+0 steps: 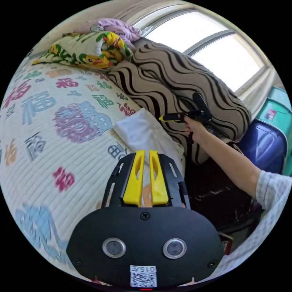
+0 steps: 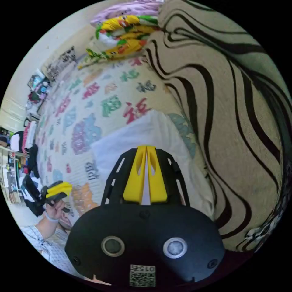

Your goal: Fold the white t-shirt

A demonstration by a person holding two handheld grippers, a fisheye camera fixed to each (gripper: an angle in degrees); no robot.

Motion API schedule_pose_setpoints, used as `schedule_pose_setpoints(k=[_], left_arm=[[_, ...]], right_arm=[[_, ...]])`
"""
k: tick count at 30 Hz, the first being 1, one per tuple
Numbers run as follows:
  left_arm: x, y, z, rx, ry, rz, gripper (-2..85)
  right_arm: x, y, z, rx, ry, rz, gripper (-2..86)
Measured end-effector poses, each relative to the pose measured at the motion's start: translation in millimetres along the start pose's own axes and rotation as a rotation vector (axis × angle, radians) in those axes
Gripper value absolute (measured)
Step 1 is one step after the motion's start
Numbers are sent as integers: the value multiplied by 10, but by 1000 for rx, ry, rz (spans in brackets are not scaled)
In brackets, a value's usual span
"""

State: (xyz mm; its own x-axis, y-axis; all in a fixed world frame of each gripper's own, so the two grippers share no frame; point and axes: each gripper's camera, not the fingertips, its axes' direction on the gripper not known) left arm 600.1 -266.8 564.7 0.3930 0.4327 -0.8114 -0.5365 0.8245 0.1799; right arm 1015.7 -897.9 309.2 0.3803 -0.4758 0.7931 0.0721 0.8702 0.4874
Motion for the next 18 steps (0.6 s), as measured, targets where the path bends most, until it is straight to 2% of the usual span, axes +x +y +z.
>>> schedule_pose_setpoints(k=[2,4,7,9,10,12,16,18], left_arm=[[92,368,-595,43,-19,-15,11],[147,783,-1265,84,-88,-42,13],[180,1490,-2493,130,-261,-153,19],[246,2005,-3496,170,-414,-250,29],[265,2121,-3732,166,-468,-275,32],[341,2544,-4613,157,-697,-366,64],[511,3094,-5757,245,-884,-463,120],[598,3375,-6335,309,-973,-520,133]], right_arm=[[-568,93,-157,-6,-35,-71,-6],[-1281,100,-237,-104,-36,-177,-6],[-2756,157,-554,-194,-48,-379,-5],[-4106,334,-876,-269,-11,-562,-5],[-4438,403,-962,-279,12,-605,-5],[-5698,752,-1311,-281,103,-764,-6],[-7309,1408,-1789,-258,223,-968,-6],[-8176,1879,-2138,-157,324,-1082,-6]])
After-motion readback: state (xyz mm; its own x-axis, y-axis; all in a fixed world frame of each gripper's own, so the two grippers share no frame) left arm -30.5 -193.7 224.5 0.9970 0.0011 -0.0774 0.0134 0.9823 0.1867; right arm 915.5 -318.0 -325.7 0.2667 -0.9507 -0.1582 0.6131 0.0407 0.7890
